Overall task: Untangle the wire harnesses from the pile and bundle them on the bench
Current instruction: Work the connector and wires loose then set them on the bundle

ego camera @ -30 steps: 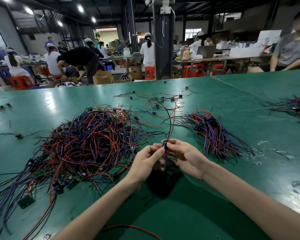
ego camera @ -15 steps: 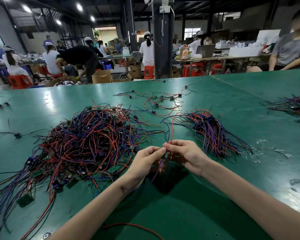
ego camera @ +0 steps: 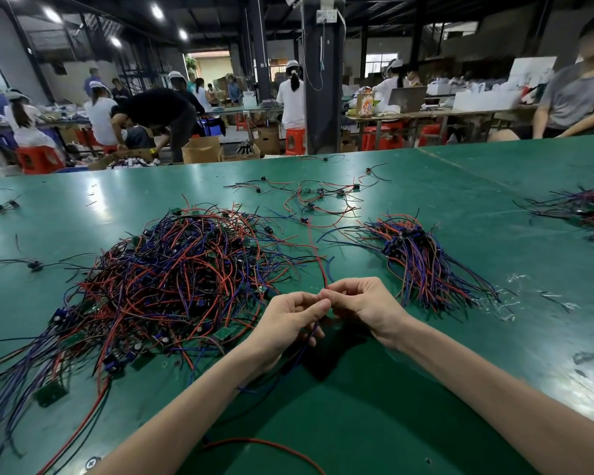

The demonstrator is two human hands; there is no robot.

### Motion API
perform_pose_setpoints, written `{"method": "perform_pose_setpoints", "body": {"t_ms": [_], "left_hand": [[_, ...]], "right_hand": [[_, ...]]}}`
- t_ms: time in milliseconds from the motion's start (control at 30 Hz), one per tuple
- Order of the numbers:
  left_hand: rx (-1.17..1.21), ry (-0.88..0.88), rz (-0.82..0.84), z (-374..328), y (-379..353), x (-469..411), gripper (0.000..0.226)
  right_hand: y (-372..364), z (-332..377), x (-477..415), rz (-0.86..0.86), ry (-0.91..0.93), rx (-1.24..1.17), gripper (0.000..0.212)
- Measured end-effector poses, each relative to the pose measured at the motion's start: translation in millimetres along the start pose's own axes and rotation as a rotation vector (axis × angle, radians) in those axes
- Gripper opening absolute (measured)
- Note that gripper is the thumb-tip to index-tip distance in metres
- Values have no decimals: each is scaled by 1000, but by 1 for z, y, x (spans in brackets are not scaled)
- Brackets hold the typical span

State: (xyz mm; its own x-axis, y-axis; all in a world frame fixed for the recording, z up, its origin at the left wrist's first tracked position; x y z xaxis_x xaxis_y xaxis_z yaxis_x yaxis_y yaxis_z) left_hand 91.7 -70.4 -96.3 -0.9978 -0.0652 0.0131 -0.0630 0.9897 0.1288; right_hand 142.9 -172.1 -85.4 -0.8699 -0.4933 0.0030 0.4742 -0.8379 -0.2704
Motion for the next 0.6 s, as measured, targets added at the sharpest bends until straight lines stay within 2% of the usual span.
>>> {"method": "perform_pose_setpoints", "body": {"t_ms": [67, 233, 600], "left_hand": [[8, 7, 7, -1, 1, -1, 6], [57, 42, 14, 0, 2, -2, 3], [23, 74, 46, -2, 9, -2, 14]], "right_hand": [[2, 2, -2, -23, 13, -21, 7], [17, 8, -7, -157, 37, -94, 13], [60, 32, -15, -317, 74, -227, 12]]}}
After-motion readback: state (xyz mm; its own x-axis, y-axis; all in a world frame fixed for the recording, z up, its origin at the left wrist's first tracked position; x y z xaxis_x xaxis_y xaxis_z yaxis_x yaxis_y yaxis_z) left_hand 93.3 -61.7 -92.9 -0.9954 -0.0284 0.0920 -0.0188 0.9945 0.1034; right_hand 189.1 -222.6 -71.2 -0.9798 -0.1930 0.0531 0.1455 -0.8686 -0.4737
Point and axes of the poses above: each hand's wrist, its own x-axis away from the middle knuckle, its own y-axis out of the back of the hand, z = x × y, the point moved 9 cm from there along -x, towards the middle knuckle, and after that the axes turned 10 degrees about -x, right-handed, at the moved point
